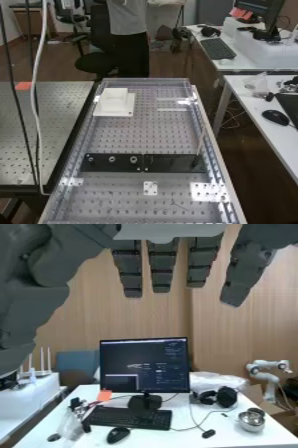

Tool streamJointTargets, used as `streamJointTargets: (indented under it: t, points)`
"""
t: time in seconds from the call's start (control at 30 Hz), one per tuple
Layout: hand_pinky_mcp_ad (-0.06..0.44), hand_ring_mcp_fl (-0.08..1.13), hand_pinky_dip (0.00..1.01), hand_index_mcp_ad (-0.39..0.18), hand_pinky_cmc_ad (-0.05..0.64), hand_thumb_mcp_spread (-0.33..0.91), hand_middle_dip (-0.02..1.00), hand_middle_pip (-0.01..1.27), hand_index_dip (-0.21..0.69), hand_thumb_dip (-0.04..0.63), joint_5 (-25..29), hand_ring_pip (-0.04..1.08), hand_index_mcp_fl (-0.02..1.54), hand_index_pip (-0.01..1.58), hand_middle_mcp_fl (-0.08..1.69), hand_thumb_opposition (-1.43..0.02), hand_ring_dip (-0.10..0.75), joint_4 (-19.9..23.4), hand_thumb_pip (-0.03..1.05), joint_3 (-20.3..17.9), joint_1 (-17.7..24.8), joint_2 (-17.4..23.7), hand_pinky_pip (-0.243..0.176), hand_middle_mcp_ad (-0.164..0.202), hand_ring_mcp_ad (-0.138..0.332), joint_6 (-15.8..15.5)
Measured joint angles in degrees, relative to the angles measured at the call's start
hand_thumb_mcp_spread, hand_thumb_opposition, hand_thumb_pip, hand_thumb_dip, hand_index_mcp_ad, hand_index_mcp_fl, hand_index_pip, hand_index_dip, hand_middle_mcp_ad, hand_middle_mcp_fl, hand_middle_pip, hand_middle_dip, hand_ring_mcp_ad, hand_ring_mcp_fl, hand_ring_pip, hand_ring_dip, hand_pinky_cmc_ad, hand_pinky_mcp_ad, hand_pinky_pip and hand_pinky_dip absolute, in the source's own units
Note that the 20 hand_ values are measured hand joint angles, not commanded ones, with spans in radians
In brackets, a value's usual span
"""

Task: Grab the chopstick and place it in the clear container

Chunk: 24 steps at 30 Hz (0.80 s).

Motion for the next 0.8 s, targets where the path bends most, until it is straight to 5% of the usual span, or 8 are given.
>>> streamJointTargets:
  t: [0.8]
  points:
    - [0.356,0.02,0.14,-0.024,0.476,0.29,0.13,0.14,0.176,0.054,0.11,0.10,0.26,0.05,0.06,-0.66,0.044,0.79,0.25,-0.46,-0.32,-0.07,0.007,0.096,0.192,0.49]
